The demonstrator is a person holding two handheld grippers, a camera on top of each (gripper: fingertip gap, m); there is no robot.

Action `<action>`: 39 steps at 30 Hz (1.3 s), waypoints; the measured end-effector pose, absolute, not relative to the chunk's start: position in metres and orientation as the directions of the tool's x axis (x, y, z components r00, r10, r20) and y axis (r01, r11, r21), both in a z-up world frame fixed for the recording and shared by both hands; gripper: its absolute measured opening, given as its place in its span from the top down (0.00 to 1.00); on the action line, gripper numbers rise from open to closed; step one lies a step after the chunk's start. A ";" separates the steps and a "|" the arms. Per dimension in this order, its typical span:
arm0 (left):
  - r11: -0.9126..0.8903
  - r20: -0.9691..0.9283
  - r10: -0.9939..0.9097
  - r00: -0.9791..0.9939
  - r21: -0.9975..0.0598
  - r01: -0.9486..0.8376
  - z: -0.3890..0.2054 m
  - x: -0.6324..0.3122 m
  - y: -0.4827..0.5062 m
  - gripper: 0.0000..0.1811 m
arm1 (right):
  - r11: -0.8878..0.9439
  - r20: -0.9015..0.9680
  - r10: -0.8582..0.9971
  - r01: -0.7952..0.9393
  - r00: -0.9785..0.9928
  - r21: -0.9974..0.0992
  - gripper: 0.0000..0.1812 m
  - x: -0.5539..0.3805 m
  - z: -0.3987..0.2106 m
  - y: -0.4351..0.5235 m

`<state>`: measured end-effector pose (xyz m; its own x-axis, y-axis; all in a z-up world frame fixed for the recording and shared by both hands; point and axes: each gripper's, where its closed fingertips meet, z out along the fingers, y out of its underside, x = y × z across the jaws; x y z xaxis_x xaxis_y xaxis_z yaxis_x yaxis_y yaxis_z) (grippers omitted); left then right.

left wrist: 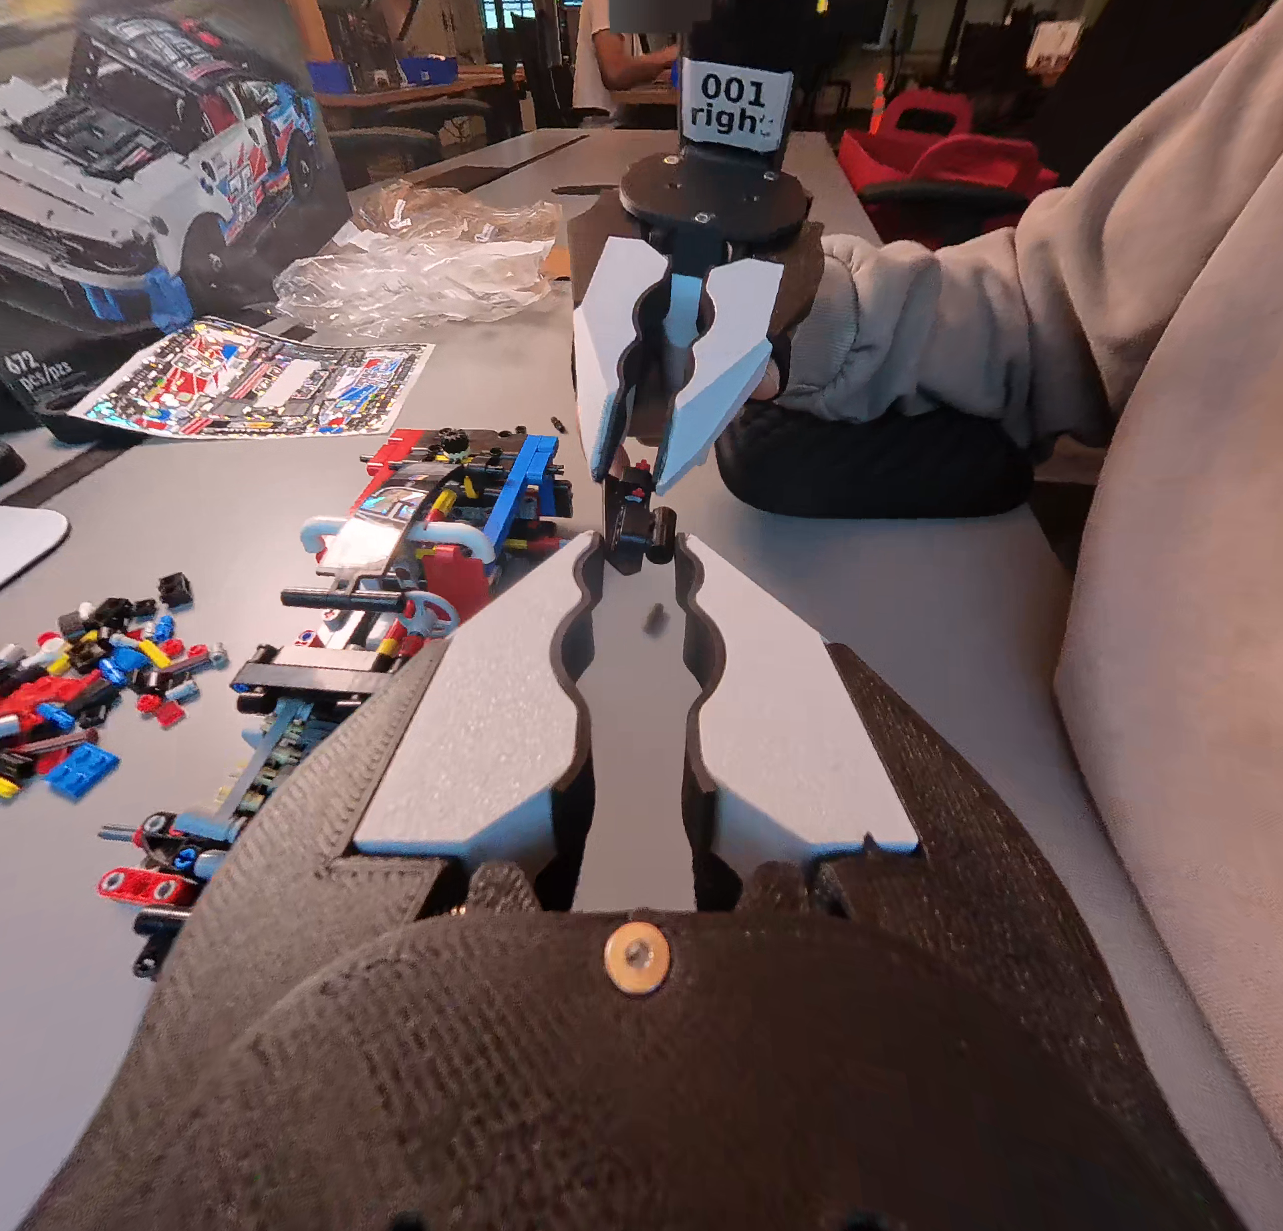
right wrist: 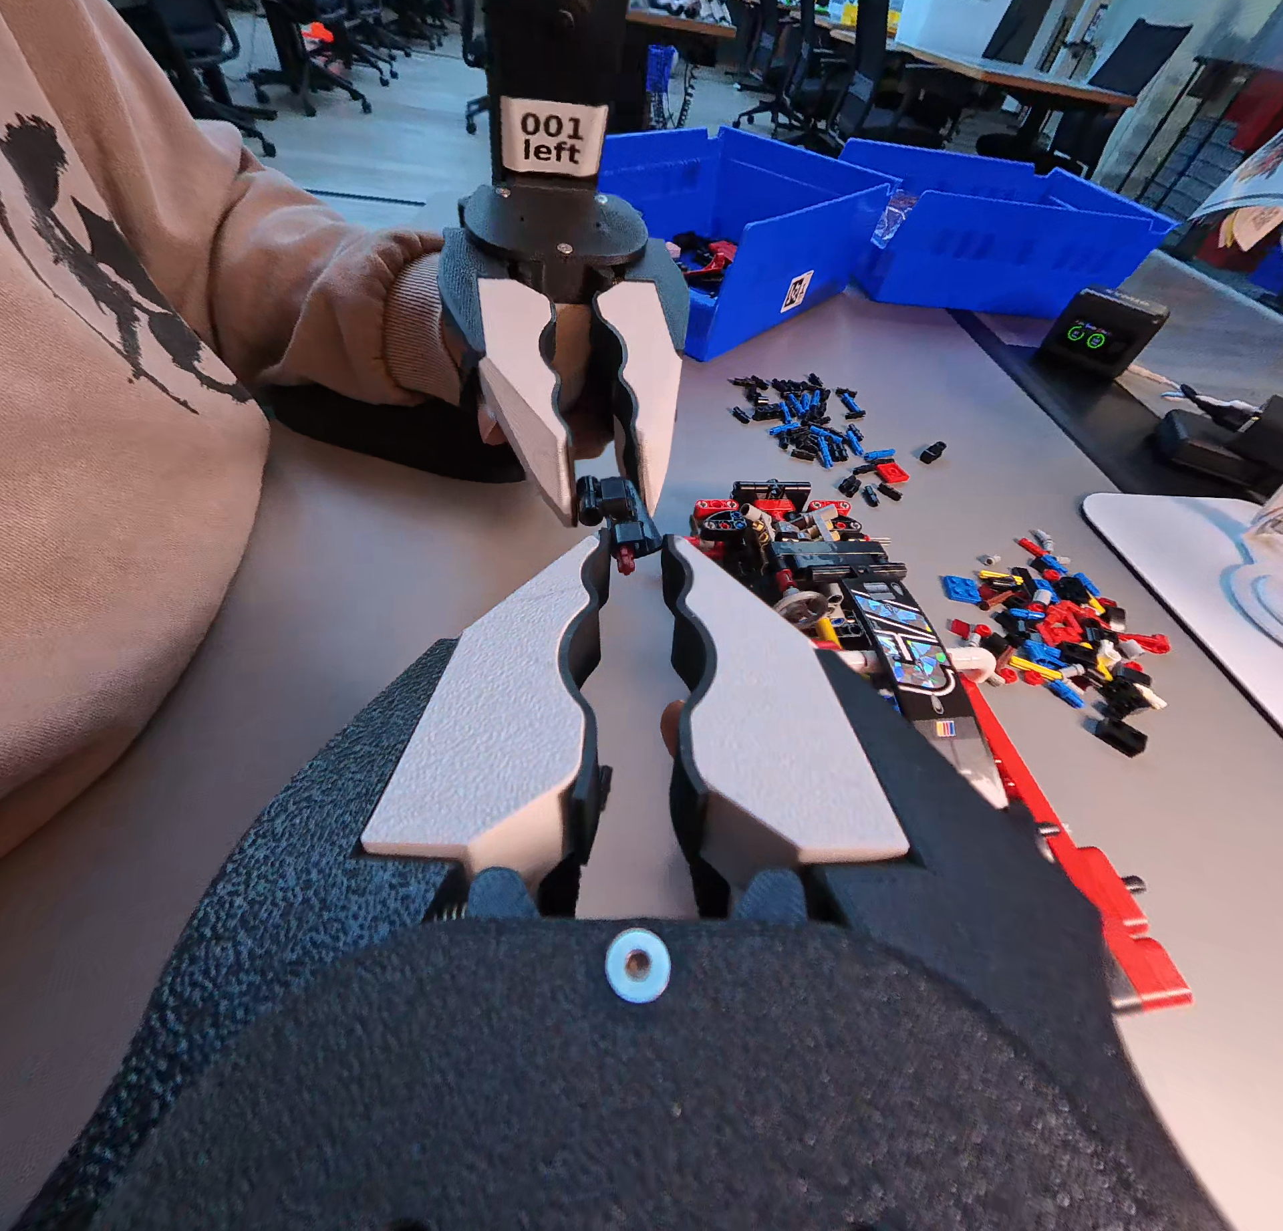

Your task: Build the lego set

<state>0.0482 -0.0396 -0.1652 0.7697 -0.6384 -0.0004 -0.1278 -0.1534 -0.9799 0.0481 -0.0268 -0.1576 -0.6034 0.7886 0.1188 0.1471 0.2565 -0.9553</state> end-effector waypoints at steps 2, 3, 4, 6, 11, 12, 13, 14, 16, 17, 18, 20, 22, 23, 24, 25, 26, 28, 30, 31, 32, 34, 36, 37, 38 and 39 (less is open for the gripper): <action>-0.118 -0.076 -0.637 0.767 -0.974 -0.194 -0.167 0.051 -0.040 0.90 | 0.252 0.103 0.780 0.160 -0.617 -0.954 0.93 0.050 -0.159 -0.029; -0.101 -0.103 -0.636 0.765 -0.971 -0.215 -0.167 0.052 -0.040 0.89 | 0.253 0.097 0.777 0.168 -0.623 -0.953 0.93 0.050 -0.161 -0.030; -0.094 -0.120 -0.636 0.762 -0.968 -0.231 -0.168 0.052 -0.041 0.90 | 0.256 0.095 0.775 0.173 -0.625 -0.951 0.93 0.051 -0.162 -0.031; -0.104 -0.132 -0.645 0.753 -0.961 -0.258 -0.173 0.054 -0.041 0.90 | 0.254 0.089 0.772 0.177 -0.629 -0.951 0.93 0.052 -0.162 -0.031; -0.081 -0.158 -0.642 0.750 -0.959 -0.272 -0.170 0.054 -0.041 0.90 | 0.246 0.071 0.772 0.195 -0.632 -0.949 0.93 0.053 -0.163 -0.032; -0.073 -0.166 -0.638 0.752 -0.959 -0.274 -0.169 0.054 -0.041 0.90 | 0.242 0.065 0.773 0.200 -0.631 -0.949 0.93 0.053 -0.163 -0.031; -0.064 -0.177 -0.634 0.753 -0.958 -0.279 -0.168 0.054 -0.040 0.90 | 0.237 0.057 0.774 0.205 -0.631 -0.950 0.93 0.053 -0.163 -0.031; -0.054 -0.191 -0.630 0.753 -0.956 -0.288 -0.168 0.054 -0.040 0.90 | 0.231 0.049 0.774 0.209 -0.632 -0.950 0.93 0.053 -0.163 -0.031; -0.029 -0.225 -0.618 0.753 -0.951 -0.308 -0.166 0.054 -0.040 0.90 | 0.221 0.034 0.773 0.218 -0.634 -0.951 0.93 0.053 -0.163 -0.031; -0.022 -0.237 -0.617 0.751 -0.948 -0.318 -0.166 0.054 -0.040 0.91 | 0.216 0.028 0.771 0.219 -0.636 -0.952 0.93 0.053 -0.163 -0.031; -0.023 -0.239 -0.617 0.749 -0.947 -0.321 -0.167 0.055 -0.040 0.91 | 0.212 0.025 0.770 0.219 -0.637 -0.953 0.93 0.054 -0.163 -0.031; -0.031 -0.229 -0.623 0.748 -0.948 -0.316 -0.167 0.055 -0.040 0.91 | 0.209 0.019 0.770 0.223 -0.638 -0.952 0.93 0.054 -0.163 -0.031; -0.028 -0.228 -0.625 0.747 -0.949 -0.313 -0.167 0.055 -0.040 0.91 | 0.202 0.012 0.768 0.225 -0.640 -0.953 0.93 0.054 -0.163 -0.031; -0.031 -0.226 -0.625 0.747 -0.949 -0.313 -0.167 0.055 -0.040 0.91 | 0.203 0.012 0.769 0.226 -0.639 -0.953 0.93 0.054 -0.163 -0.031; -0.033 -0.226 -0.625 0.747 -0.949 -0.315 -0.168 0.055 -0.040 0.91 | 0.206 0.014 0.770 0.227 -0.638 -0.952 0.93 0.054 -0.164 -0.030; -0.033 -0.228 -0.625 0.746 -0.948 -0.317 -0.168 0.055 -0.040 0.91 | 0.207 0.015 0.770 0.228 -0.638 -0.951 0.93 0.054 -0.164 -0.031; -0.031 -0.231 -0.625 0.746 -0.947 -0.319 -0.168 0.055 -0.040 0.91 | 0.205 0.012 0.770 0.229 -0.638 -0.951 0.93 0.054 -0.165 -0.031; -0.033 -0.229 -0.625 0.746 -0.947 -0.319 -0.168 0.055 -0.039 0.91 | 0.202 0.008 0.770 0.231 -0.638 -0.952 0.93 0.054 -0.165 -0.031; -0.031 -0.229 -0.625 0.746 -0.948 -0.317 -0.167 0.055 -0.040 0.91 | 0.199 0.008 0.769 0.227 -0.639 -0.953 0.93 0.055 -0.164 -0.031; -0.032 -0.227 -0.625 0.747 -0.948 -0.315 -0.167 0.055 -0.040 0.91 | 0.199 0.010 0.769 0.224 -0.639 -0.954 0.93 0.054 -0.163 -0.031; -0.034 -0.225 -0.625 0.748 -0.949 -0.313 -0.167 0.055 -0.040 0.91 | 0.200 0.014 0.770 0.221 -0.638 -0.955 0.93 0.054 -0.163 -0.031; -0.038 -0.215 -0.627 0.749 -0.952 -0.304 -0.167 0.054 -0.039 0.91 | 0.205 0.025 0.771 0.211 -0.636 -0.956 0.93 0.054 -0.163 -0.030; -0.041 -0.206 -0.625 0.753 -0.955 -0.295 -0.167 0.053 -0.039 0.91 | 0.214 0.043 0.774 0.198 -0.632 -0.957 0.93 0.054 -0.162 -0.029; -0.043 -0.200 -0.623 0.756 -0.957 -0.288 -0.166 0.052 -0.039 0.91 | 0.219 0.053 0.774 0.189 -0.631 -0.957 0.94 0.055 -0.162 -0.028; -0.046 -0.193 -0.622 0.759 -0.959 -0.281 -0.166 0.051 -0.039 0.91 | 0.220 0.060 0.774 0.179 -0.630 -0.959 0.94 0.055 -0.160 -0.027; -0.046 -0.187 -0.621 0.761 -0.961 -0.273 -0.165 0.050 -0.039 0.91 | 0.221 0.066 0.776 0.172 -0.627 -0.960 0.94 0.055 -0.159 -0.027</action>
<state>0.0498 -0.0390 -0.1645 0.7611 -0.6212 -0.1866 -0.2730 -0.0459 -0.9609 0.0554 -0.0266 -0.1588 -0.6270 0.7762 0.0659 0.1723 0.2206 -0.9600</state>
